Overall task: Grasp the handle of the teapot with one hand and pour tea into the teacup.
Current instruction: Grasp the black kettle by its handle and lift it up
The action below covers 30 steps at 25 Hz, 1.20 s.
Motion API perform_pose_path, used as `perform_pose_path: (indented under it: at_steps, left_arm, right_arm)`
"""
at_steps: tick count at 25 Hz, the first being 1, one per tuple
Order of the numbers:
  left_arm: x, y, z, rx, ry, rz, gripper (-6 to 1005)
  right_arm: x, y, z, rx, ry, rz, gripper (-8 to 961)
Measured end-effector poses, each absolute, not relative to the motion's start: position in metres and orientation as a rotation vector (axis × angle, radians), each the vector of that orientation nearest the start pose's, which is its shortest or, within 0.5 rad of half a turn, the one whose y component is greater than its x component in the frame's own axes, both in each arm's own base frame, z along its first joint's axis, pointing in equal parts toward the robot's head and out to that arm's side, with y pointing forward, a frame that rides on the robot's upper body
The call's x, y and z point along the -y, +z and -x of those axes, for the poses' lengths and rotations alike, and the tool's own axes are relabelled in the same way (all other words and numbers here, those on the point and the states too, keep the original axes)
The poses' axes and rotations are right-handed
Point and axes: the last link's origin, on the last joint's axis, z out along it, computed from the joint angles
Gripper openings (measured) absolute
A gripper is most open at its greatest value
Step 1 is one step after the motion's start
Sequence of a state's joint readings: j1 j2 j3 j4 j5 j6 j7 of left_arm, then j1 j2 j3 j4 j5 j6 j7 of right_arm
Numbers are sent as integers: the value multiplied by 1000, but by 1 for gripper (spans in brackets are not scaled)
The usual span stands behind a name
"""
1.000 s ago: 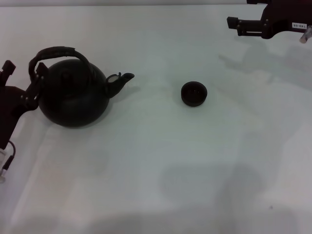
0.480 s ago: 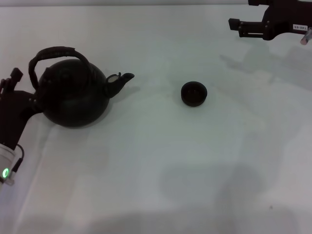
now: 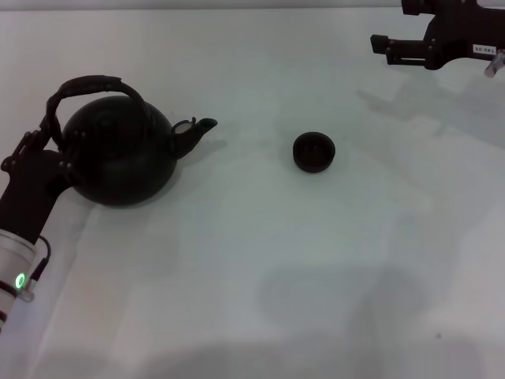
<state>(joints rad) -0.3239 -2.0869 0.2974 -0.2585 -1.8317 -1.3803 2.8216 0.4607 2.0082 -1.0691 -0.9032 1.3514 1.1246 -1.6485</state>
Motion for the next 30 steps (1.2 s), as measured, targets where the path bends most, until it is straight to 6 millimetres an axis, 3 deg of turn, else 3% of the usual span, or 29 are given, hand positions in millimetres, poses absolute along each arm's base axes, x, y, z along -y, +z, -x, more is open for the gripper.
perform_pose_path:
  at_steps: [3, 9, 14, 30]
  left_arm:
    - [-242, -60, 338, 827, -869, 1662, 533]
    - [-239, -62, 336, 836, -883, 1653, 428]
    - [-238, -63, 335, 842, -889, 1651, 247]
    - [-242, -54, 333, 812, -928, 1615, 183]
  right_arm:
    - [-386, 35, -254, -449, 401, 2475, 827]
    - [-386, 33, -255, -460, 398, 2475, 827]
    - [-384, 31, -258, -470, 396, 2476, 826]
    - [-381, 28, -263, -494, 394, 2477, 826]
